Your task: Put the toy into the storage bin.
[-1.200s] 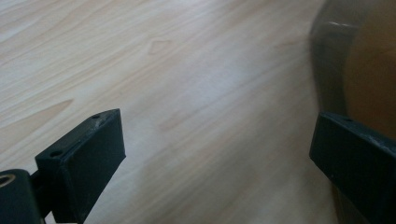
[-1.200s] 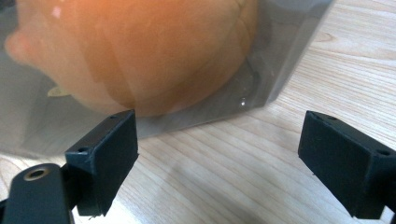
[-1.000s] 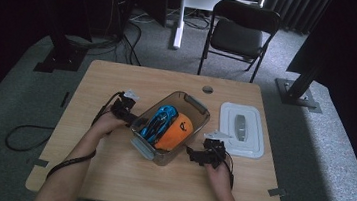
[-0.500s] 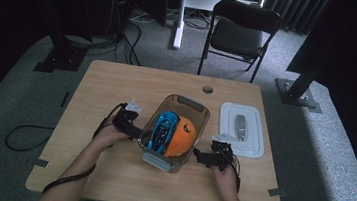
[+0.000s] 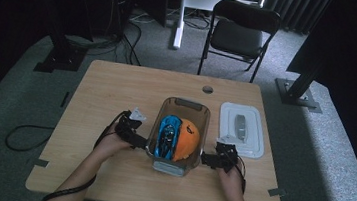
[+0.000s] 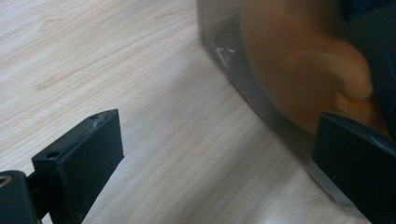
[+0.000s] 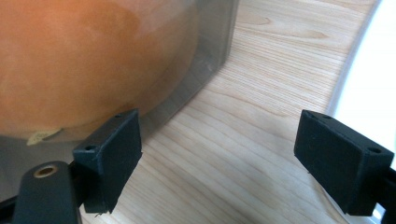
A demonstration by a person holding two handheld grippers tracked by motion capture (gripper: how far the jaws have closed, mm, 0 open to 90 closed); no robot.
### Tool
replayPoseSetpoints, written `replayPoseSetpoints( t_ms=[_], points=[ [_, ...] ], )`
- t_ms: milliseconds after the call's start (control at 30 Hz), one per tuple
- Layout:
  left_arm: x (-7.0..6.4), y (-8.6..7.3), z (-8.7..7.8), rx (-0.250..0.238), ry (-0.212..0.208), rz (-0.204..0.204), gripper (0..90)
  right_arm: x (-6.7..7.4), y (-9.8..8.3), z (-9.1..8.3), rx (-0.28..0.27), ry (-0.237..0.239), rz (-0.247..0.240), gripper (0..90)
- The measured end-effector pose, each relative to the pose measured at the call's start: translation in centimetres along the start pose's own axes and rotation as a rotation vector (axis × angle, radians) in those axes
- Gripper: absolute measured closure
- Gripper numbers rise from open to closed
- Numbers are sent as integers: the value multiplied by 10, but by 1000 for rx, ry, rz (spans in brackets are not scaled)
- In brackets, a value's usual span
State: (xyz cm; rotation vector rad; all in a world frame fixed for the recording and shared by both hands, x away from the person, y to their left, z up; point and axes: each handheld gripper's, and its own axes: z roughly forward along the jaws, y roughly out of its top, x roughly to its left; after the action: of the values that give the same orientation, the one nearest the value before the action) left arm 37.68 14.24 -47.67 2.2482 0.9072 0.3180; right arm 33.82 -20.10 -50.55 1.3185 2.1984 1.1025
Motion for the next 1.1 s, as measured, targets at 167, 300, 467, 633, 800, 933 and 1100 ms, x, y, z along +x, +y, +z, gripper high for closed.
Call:
replayPoseSetpoints(
  t_ms=[167, 300, 467, 633, 800, 933, 1100],
  points=[
    [-17, 0, 1, -4, -3, 25, 29, -7, -3, -6, -8, -15, 6, 146],
    [-30, 0, 3, -11, 3, 33, 24, -14, -5, -12, -19, -27, 11, 143],
    [-41, 0, 6, -6, 5, 36, 19, -21, -7, -20, -36, -43, 2, 140],
    [-54, -1, 10, 4, -7, 59, 19, -33, -7, -28, -49, -70, 25, 140],
    [-67, -1, 14, 14, -45, 88, 18, -48, -7, -36, -75, -103, 98, 128],
    [-74, -2, 17, 18, -49, 116, 3, -55, -3, -38, -44, -116, 129, 113],
    [-71, -11, 11, -15, -45, 104, 3, -62, -1, -35, -41, -186, 115, 113]
  ],
)
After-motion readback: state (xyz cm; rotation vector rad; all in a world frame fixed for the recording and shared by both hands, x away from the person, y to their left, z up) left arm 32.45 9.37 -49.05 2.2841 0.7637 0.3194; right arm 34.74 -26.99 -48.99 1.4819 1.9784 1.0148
